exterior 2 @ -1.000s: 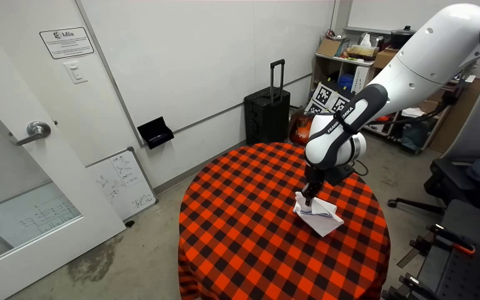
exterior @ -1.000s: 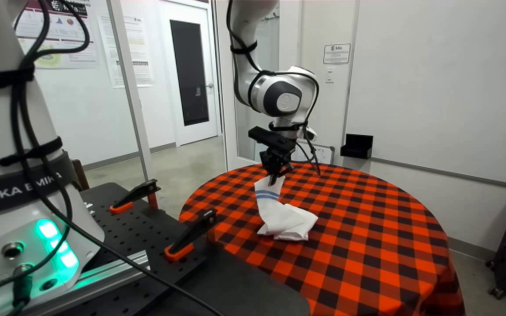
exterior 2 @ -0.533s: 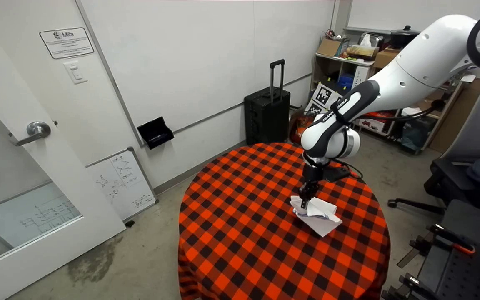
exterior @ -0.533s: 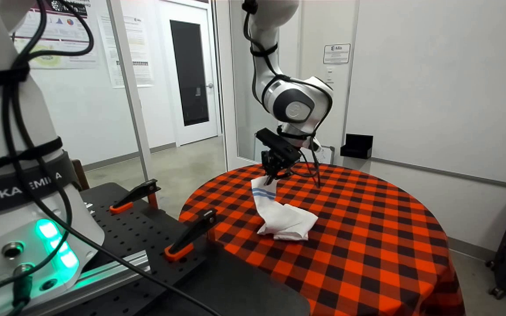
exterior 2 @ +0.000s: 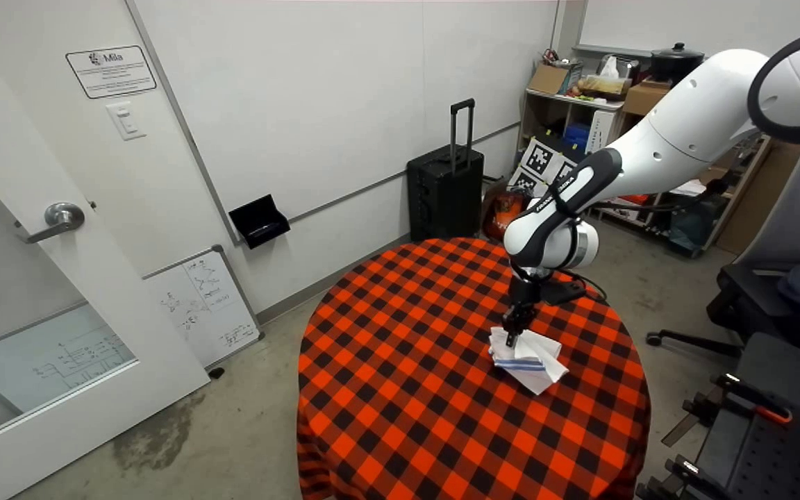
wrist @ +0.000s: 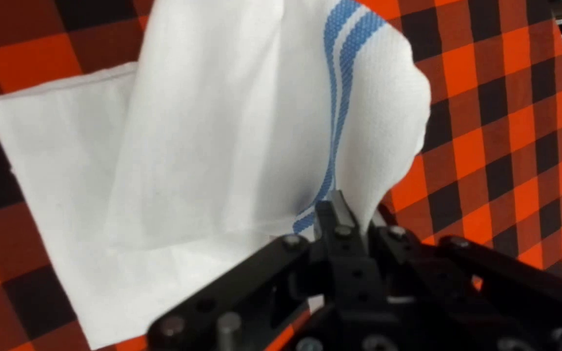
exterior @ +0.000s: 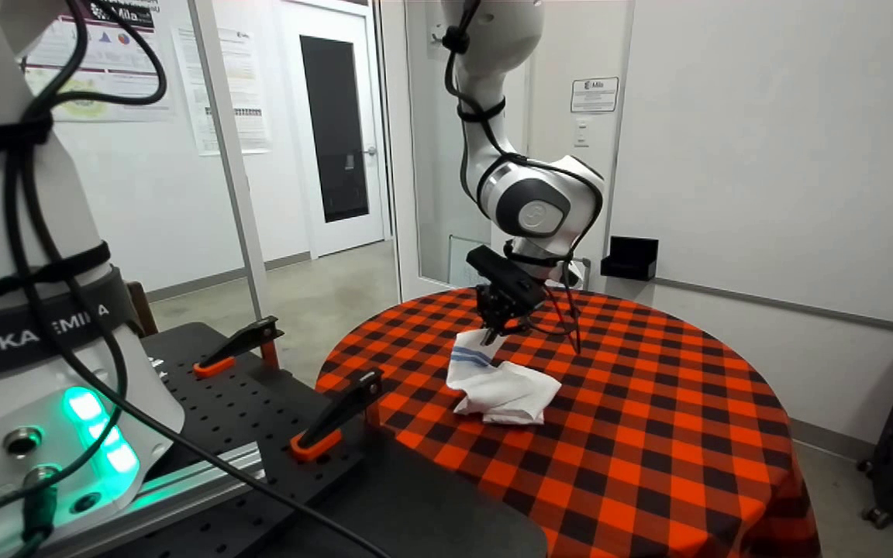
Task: Fold the towel three times over.
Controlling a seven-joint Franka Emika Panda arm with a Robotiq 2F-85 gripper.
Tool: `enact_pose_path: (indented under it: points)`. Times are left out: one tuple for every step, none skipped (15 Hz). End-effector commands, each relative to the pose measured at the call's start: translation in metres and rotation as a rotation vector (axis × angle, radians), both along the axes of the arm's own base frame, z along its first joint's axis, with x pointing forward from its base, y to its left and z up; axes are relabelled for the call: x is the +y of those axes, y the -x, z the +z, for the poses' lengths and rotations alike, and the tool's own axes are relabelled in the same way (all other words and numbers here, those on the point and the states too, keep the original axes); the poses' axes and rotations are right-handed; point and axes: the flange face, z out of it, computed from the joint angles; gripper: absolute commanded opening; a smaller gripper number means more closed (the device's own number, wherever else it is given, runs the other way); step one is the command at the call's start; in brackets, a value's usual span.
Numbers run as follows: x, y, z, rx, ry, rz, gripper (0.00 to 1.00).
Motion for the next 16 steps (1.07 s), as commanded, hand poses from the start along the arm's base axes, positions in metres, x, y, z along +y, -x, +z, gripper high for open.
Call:
enact_pose_path:
  points:
    - [-0.008,-0.009,-0.015,-0.011,0.02,-0.02,0.02]
    - [-0.007,-0.01,-0.015,-0.015,0.026,-0.021,0.02]
    - [-0.01,-0.012,-0.016,-0.021,0.041,-0.016,0.02]
    - [-0.012,-0.013,-0.016,-0.027,0.052,-0.018,0.02]
    - [-0.013,-0.015,-0.016,-0.031,0.06,-0.025,0.02]
    - [-0.014,-0.016,-0.016,-0.037,0.069,-0.03,0.02]
    - [-0.015,-0.015,-0.016,-0.045,0.085,-0.03,0.02]
    - [-0.016,-0.015,-0.016,-0.054,0.1,-0.031,0.02]
    - [-0.018,-0.014,-0.016,-0.063,0.121,-0.031,0.02]
    - [-0.019,-0.014,-0.016,-0.069,0.136,-0.032,0.02]
    - [-0.02,-0.014,-0.017,-0.073,0.15,-0.035,0.02]
    - [-0.021,-0.014,-0.017,-0.076,0.168,-0.037,0.02]
    - [-0.022,-0.014,-0.018,-0.076,0.189,-0.035,0.02]
    - [-0.022,-0.014,-0.018,-0.075,0.205,-0.04,0.02]
    - [-0.023,-0.014,-0.019,-0.071,0.223,-0.048,0.02]
    - [-0.023,-0.014,-0.019,-0.066,0.235,-0.055,0.02]
